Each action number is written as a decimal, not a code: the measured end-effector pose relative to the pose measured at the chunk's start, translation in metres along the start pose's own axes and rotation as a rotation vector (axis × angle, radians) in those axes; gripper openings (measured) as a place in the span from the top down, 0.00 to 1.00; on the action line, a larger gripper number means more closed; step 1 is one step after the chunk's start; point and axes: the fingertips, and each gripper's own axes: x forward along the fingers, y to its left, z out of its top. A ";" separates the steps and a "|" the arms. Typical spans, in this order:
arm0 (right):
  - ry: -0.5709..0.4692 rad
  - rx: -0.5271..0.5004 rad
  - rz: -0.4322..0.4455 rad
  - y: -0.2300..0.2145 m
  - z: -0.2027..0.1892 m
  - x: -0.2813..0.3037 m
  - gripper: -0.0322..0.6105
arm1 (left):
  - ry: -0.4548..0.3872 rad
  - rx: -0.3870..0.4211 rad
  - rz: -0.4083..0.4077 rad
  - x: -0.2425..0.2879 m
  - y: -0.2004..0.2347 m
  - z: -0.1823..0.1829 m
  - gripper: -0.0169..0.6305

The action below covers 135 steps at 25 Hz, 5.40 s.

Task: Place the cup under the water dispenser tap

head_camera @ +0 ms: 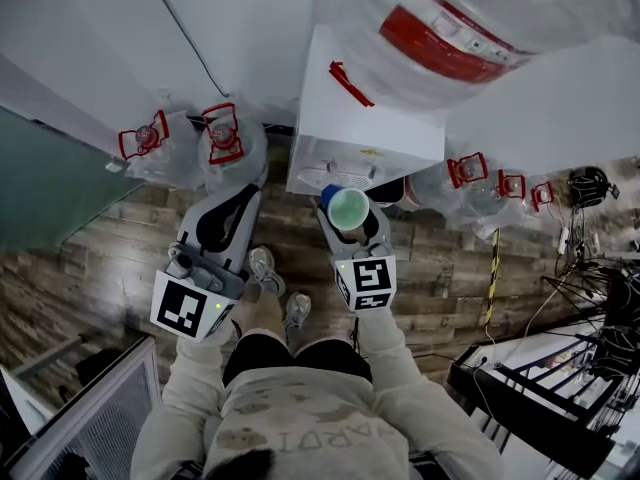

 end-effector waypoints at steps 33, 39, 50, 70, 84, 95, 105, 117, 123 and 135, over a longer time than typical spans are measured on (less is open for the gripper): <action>0.194 0.019 -0.002 0.004 -0.184 0.132 0.48 | 0.092 -0.032 -0.080 0.005 0.050 -0.138 0.97; 0.230 0.036 -0.039 -0.012 -0.219 0.151 0.48 | 0.096 -0.042 -0.078 0.001 0.056 -0.159 0.97; 0.275 0.106 -0.129 -0.048 -0.273 0.179 0.48 | 0.126 -0.053 -0.102 -0.008 0.052 -0.195 0.97; 0.364 0.067 -0.138 -0.063 -0.303 0.219 0.48 | 0.148 -0.065 -0.061 -0.020 0.074 -0.215 0.97; 0.411 0.088 -0.112 -0.062 -0.309 0.218 0.43 | 0.153 -0.062 -0.050 -0.023 0.073 -0.215 0.97; 0.402 0.145 -0.108 -0.057 -0.311 0.190 0.43 | 0.151 -0.052 -0.056 -0.017 0.063 -0.209 0.97; 0.307 0.114 -0.135 -0.057 -0.273 0.147 0.94 | 0.138 -0.041 -0.057 -0.008 0.045 -0.193 0.97; 0.190 0.100 -0.115 -0.059 -0.208 0.095 0.94 | 0.126 -0.026 -0.082 0.002 0.006 -0.159 0.97; 0.150 0.086 -0.098 -0.051 -0.169 0.059 0.94 | 0.123 -0.015 -0.076 0.001 -0.013 -0.128 0.97; 0.094 0.035 -0.099 -0.039 -0.099 -0.009 0.94 | 0.128 -0.005 -0.071 -0.012 -0.045 -0.077 0.97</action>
